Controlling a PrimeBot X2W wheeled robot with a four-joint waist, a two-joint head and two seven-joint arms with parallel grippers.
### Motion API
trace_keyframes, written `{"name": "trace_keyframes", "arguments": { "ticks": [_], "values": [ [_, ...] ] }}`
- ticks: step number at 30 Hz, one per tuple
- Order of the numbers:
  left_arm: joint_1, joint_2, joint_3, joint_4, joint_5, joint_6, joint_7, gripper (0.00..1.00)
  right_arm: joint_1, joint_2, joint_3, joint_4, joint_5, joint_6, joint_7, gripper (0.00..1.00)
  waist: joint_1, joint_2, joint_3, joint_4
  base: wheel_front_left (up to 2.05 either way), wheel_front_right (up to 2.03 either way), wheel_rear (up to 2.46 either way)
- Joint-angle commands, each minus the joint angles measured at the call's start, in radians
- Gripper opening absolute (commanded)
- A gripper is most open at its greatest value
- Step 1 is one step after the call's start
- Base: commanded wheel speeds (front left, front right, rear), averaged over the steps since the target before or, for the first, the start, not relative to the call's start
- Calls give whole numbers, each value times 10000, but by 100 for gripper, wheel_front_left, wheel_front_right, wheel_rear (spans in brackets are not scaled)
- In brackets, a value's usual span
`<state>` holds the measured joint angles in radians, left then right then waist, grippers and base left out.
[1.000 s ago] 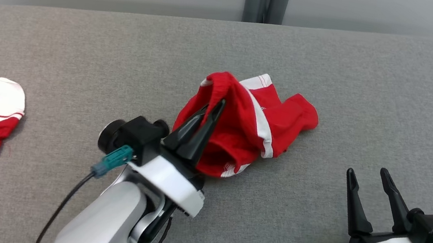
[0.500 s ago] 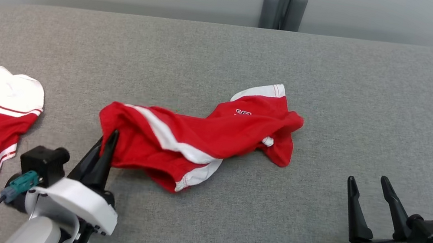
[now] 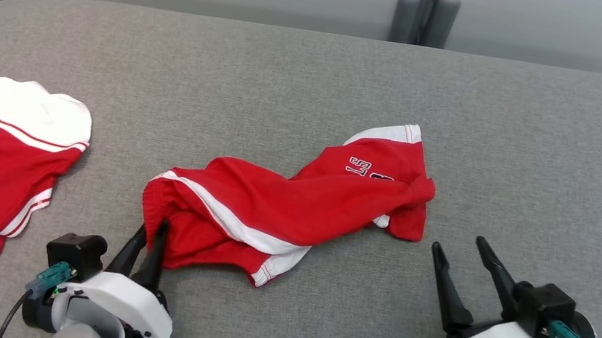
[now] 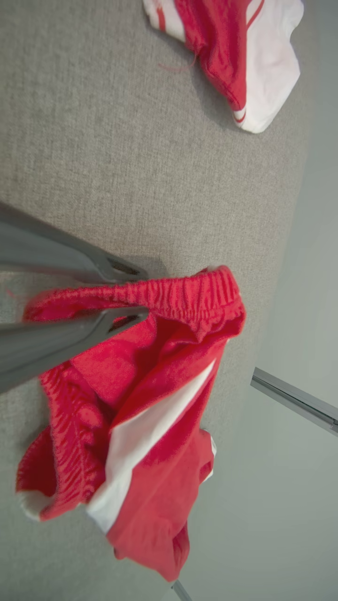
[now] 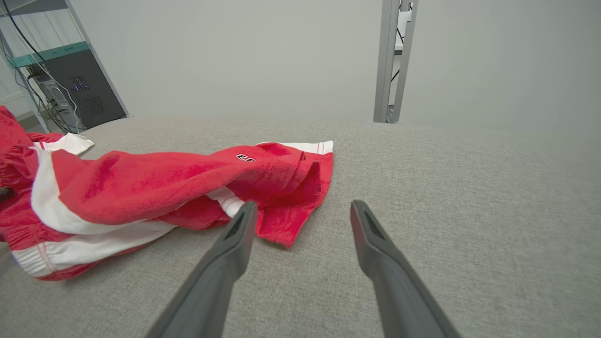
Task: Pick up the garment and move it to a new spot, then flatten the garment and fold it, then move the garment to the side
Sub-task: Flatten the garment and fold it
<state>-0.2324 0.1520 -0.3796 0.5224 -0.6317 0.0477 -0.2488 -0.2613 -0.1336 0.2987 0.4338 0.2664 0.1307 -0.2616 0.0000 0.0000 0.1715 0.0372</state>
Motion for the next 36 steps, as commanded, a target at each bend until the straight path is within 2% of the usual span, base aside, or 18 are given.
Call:
{"name": "trace_keyframes", "arguments": {
  "ticks": [1, 6, 10, 20, 22, 23, 25, 29, 32, 36],
  "values": [
    [-194, -47, 55, 55, 18, -65, -68, 100, -163, -38, 89, 91, 90, 1, -52, 100, 0, 0, 26, 92, 0, 0, 0],
    [-377, -256, 260, 117, 301, -174, -161, 100, -611, -40, 771, 878, 79, 1, -52, 100, 0, 0, 64, 510, 0, 0, 0],
    [-266, -382, 728, -473, 670, -207, -167, 100, -990, -138, 1103, 1592, -13, -1, -52, 100, 0, 0, 97, 891, 0, 0, 0],
    [220, -810, 1303, -1379, 1325, -458, -159, 100, -1744, -263, 1110, 2737, -816, 1, -52, 100, 0, 0, 197, 1688, 0, 0, 0],
    [230, -833, 1331, -1409, 1369, -478, -159, 100, -1776, -238, 1058, 2768, -874, -1, -52, 97, 0, 0, 199, 1733, 0, 0, 0],
    [238, -847, 1358, -1449, 1397, -512, -159, 100, -1798, -231, 1021, 2778, -945, 1, -52, 85, 0, 0, 200, 1767, 0, 0, 0],
    [287, -891, 1395, -1495, 1462, -546, -160, 100, -1815, -236, 908, 2775, -1061, -1, -52, 49, 0, 0, 201, 1816, 0, 0, 0],
    [380, -943, 1472, -1533, 1553, -577, -160, 100, -1844, -288, 732, 2866, -1319, -1, -52, 25, 0, 0, 200, 1833, 0, 0, 0],
    [396, -971, 1516, -1534, 1596, -610, -160, 100, -1937, -310, 552, 2986, -1580, -1, -52, 0, 0, 0, 203, 1777, 0, 0, 0],
    [415, -985, 1580, -1503, 1657, -648, -161, 100, -1950, -277, 332, 2978, -1884, -1, -52, 0, 0, 0, 195, 1613, 0, 0, 0]
  ]
}}
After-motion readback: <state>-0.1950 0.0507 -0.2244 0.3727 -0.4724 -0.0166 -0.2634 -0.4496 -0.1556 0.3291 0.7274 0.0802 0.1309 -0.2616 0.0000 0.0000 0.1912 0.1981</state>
